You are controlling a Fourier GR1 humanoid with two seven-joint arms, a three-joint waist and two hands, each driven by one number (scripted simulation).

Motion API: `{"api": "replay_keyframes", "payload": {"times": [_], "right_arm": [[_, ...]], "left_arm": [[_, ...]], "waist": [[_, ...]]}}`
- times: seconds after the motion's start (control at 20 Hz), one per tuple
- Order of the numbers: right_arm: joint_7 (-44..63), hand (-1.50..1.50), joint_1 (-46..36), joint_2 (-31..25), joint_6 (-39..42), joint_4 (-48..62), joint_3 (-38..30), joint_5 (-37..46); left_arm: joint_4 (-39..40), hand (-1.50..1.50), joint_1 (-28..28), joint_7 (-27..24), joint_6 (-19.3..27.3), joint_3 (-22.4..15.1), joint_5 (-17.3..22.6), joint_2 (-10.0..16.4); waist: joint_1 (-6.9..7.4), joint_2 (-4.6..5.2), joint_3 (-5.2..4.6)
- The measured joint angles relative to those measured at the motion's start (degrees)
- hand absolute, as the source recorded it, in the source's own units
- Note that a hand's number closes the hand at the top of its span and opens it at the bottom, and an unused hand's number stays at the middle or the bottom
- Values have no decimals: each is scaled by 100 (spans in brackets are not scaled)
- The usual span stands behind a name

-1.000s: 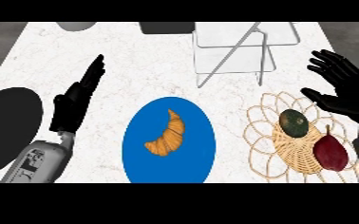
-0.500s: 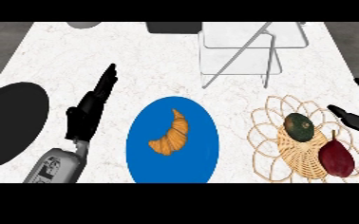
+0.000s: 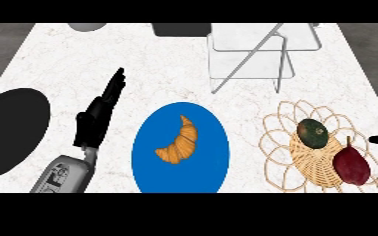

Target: Pick the squash from the placemat and place it in the tiered shelf

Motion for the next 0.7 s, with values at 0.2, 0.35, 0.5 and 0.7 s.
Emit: {"api": "replay_keyframes", "payload": {"times": [0.2, 0.35, 0.5, 0.7], "right_arm": [[548, -150, -94, -309, 59, -536, 232, 291], [946, -150, -29, -569, 101, -1040, 478, 584], [1287, -150, 16, -800, 102, -1516, 817, 1018], [1848, -150, 142, -1185, 98, -2269, 1070, 1464]], "left_arm": [[-37, 0, 20, 30, -50, 73, -28, 6], [-37, 0, 20, 72, -56, 106, -56, -2], [-16, 0, 18, 57, -97, 159, -48, 7], [1, 0, 79, 23, -168, 216, -29, 16]], "waist": [[-36, -23, -9], [-70, -37, -14], [-82, -41, -17], [-113, -49, -19]]}}
